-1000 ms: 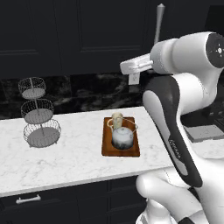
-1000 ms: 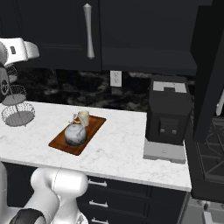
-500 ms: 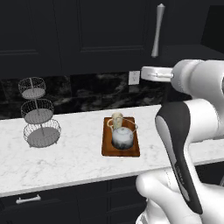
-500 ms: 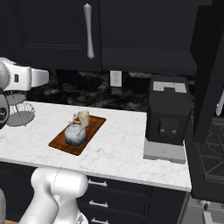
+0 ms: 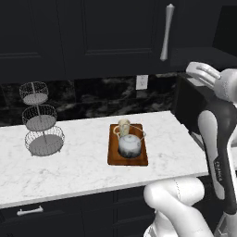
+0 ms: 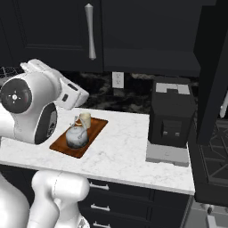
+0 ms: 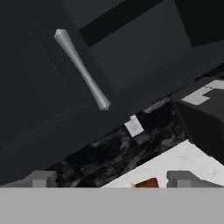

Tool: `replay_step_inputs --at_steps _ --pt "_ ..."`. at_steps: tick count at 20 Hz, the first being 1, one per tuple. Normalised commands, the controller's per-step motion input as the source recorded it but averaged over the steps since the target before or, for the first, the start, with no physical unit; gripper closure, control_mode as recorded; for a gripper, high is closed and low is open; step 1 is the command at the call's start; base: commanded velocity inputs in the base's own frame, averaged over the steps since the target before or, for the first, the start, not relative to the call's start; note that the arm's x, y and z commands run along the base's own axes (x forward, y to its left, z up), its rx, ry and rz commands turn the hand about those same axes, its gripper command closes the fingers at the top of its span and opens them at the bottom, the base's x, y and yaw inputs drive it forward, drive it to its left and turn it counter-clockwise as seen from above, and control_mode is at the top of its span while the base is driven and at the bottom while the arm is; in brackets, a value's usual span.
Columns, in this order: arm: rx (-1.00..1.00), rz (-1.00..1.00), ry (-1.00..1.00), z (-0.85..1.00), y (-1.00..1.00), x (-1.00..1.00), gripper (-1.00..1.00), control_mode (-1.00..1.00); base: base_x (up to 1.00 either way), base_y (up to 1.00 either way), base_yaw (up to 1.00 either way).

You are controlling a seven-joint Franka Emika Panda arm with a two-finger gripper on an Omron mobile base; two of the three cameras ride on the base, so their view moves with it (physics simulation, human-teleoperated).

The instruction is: Pick the kettle from the counter and place it on the tray. Then pick the mug from the cabinet and place it on the tray. Then close the cabinet doors.

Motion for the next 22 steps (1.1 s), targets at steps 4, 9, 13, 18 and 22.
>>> replay_step_inputs --at_steps 4,9,13,18,22 --pt "0.41 -0.07 -0.18 -0.30 -0.81 -0.03 -1.00 -1.00 0.00 0.00 0.00" --pt "0.33 -0.13 -0.20 -0.18 -0.67 -0.35 -1.00 -1.00 0.00 0.00 0.00" --pt "0.20 -0.19 -0.16 -0.13 -0.42 -0.50 -1.00 -1.00 0.00 0.00 0.00" --pt "0.02 -0.09 -0.01 -0.31 -0.23 -0.08 -1.00 -1.00 0.00 0.00 0.00" --pt "0.00 0.00 -0.14 -0.19 -0.73 -0.28 -1.00 -1.00 0.00 0.00 0.00"
